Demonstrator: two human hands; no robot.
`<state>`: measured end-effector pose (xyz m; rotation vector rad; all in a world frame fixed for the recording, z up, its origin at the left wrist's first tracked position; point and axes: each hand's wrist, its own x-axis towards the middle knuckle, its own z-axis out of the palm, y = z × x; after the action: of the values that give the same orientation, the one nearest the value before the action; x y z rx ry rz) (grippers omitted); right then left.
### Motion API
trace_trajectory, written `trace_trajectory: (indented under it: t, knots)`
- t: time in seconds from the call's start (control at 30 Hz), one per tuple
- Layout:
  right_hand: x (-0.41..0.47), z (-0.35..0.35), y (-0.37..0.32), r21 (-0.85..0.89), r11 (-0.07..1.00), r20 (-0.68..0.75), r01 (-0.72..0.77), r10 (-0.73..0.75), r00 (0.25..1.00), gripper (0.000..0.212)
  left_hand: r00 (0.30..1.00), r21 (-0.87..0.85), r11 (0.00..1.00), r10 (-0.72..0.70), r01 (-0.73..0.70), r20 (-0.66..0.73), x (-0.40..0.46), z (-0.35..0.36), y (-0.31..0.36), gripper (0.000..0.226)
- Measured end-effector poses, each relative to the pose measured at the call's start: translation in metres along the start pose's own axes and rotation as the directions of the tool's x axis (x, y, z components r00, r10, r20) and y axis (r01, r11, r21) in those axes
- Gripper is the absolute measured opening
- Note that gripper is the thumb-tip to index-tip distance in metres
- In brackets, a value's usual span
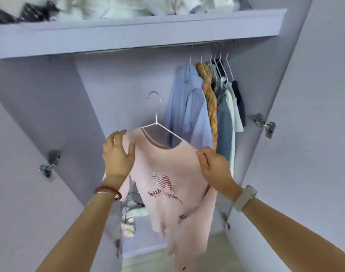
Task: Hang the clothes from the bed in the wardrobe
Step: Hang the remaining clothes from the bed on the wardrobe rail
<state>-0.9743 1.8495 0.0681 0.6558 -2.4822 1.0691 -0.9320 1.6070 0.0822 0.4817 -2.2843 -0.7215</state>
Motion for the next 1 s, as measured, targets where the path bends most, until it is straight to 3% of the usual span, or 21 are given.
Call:
trace_trajectory:
  t: [0.17, 0.3, 0.4, 0.47, 0.57, 0.73, 0.9, 1.0]
  knots:
    - [0.086, 0.026, -0.003, 0.150, 0.985, -0.105, -0.090, 0.106, 0.989, 0.025, 0.965, 0.112, 0.971, 0.225, -0.211, -0.132, 0.045, -0.002, 0.040, 0.038]
    - [0.156, 0.034, -0.009, 0.256, 0.961, -0.191, -0.102, 0.154, 0.969, 0.036, 0.852, 0.255, 0.874, 0.470, -0.413, -0.231, 0.096, 0.002, 0.085, 0.045]
    - [0.201, 0.039, -0.007, 0.296, 0.945, -0.255, -0.142, 0.222, 0.941, 0.038, 0.777, 0.377, 0.805, 0.568, -0.457, -0.271, 0.134, 0.010, 0.113, 0.058]
    - [0.224, 0.043, -0.003, 0.291, 0.944, -0.289, -0.158, 0.244, 0.925, 0.027, 0.788, 0.423, 0.796, 0.562, -0.433, -0.252, 0.155, 0.019, 0.122, 0.065]
    - [0.254, 0.054, 0.007, 0.227, 0.943, -0.283, -0.242, 0.302, 0.910, 0.030, 0.847, 0.439, 0.821, 0.489, -0.366, -0.207, 0.175, 0.032, 0.119, 0.070]
    - [0.269, 0.075, 0.021, 0.130, 0.921, -0.150, -0.368, 0.385, 0.911, 0.032, 0.839, 0.528, 0.784, 0.497, -0.326, -0.220, 0.185, 0.041, 0.108, 0.080]
    - [0.267, 0.071, 0.022, 0.051, 0.946, -0.013, -0.320, 0.321, 0.947, 0.028, 0.874, 0.537, 0.789, 0.452, -0.298, -0.179, 0.182, 0.038, 0.110, 0.085]
    - [0.251, 0.057, 0.021, 0.055, 0.977, 0.019, -0.207, 0.206, 0.978, 0.032, 0.897, 0.495, 0.813, 0.421, -0.307, -0.135, 0.177, 0.032, 0.113, 0.081]
